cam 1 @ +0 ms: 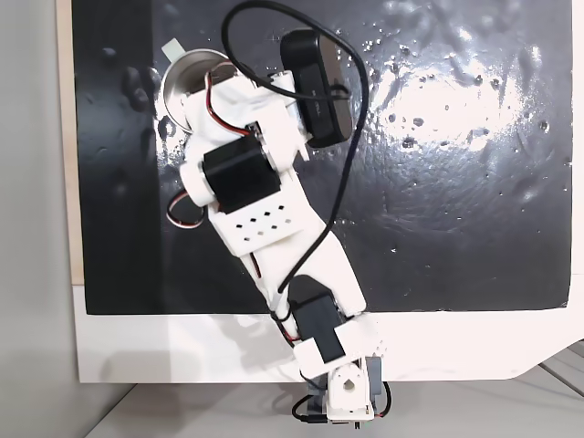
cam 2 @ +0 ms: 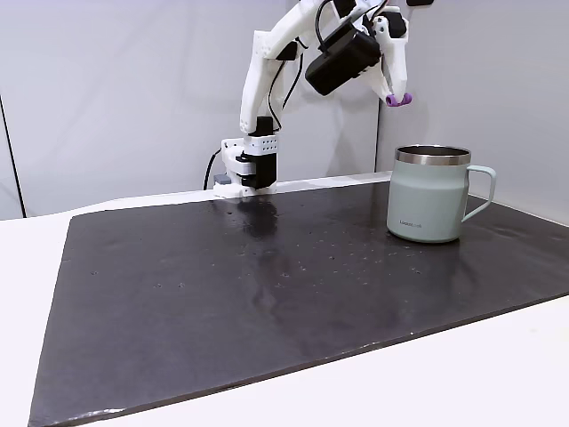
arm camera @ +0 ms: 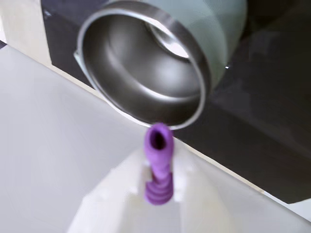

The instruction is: Grasp a pengrip and put it in the cup.

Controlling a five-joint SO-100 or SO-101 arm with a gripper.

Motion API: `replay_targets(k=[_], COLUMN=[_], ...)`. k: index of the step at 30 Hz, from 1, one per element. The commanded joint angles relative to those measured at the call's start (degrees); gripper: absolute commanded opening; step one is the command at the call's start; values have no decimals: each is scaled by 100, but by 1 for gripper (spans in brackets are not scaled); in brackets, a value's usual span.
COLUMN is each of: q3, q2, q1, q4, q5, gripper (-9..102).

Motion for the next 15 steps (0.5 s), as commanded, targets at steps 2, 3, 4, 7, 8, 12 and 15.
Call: replay_targets(k=[2,3,4,7,8,12,15], q3=[-835,-923,-1020,-1371,-1485,-1696,-1688], q2=[-352,-439,-545,-844,-914,-1028,-1028], q1=[-176,-202,-211,-220,-229,-264,-281], q4=[-141,-176,-185,-202,-211,-264,-246], q5=[-53,-53,-53,-62,-70,-53,-35], gripper=[0,0,0,0,0,0,8])
